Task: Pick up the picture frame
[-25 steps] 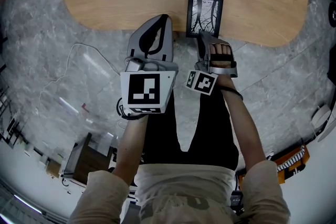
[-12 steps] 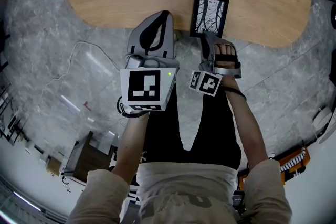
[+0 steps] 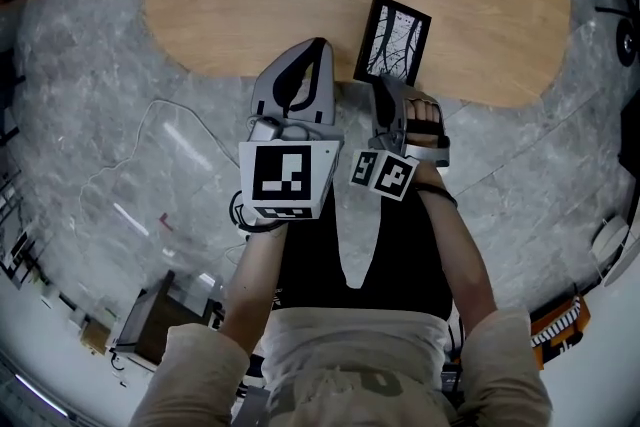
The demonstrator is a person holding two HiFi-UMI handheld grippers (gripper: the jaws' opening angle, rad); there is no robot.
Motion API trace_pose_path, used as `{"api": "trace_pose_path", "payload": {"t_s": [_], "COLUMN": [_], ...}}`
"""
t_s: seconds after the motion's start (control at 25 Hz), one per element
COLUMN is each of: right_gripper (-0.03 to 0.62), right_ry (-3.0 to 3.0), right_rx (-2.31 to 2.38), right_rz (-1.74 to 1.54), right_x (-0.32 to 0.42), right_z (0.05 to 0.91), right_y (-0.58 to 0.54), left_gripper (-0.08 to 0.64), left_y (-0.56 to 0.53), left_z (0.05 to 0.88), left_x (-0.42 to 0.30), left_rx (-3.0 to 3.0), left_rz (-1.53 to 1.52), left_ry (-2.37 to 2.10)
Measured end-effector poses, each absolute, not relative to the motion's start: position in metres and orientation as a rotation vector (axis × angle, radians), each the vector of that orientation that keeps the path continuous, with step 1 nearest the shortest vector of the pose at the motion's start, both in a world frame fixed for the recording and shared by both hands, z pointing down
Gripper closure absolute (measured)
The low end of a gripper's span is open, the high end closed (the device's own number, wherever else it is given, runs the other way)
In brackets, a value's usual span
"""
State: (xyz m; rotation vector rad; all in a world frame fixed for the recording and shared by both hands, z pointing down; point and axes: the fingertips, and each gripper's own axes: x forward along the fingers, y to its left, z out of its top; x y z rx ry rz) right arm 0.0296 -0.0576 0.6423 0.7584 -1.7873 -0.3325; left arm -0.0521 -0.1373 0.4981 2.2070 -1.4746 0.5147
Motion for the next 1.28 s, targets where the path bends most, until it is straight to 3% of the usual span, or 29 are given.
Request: {"api": "trace_pose_path", "payload": {"t_s": [0.28,0.68,0.92,1.28], "right_gripper": [0.511,0.511,0.511,0.511], "right_ry": [-1.825,-1.964,-2.189,-2.646], "right_rx": [0.948,1.419,1.61,1.796], "right_rz": [-0.422,-0.634,-0.628,-0.315], "right_x": [0.022,0.031,0.041,0.054], "right_z": [0.545,0.282,0.13,0.039], "right_y": [-0.084,-0.183,-0.168,-0.112], "left_gripper": [0.551,0.551,0.551,0.551], "left_y": [-0.131,-0.196,-0.189,-0.144], "left_z": [0.441,0.247,0.129,0.072], "left_x": [-0.072,-0.086,-0.072,-0.049], "left_rx": [2.227,2.352,2.425,2.485], "left_rz": [0.438,0.308,0.16,0.045], "left_ry": [-1.571,-1.787,-1.861,-1.822]}}
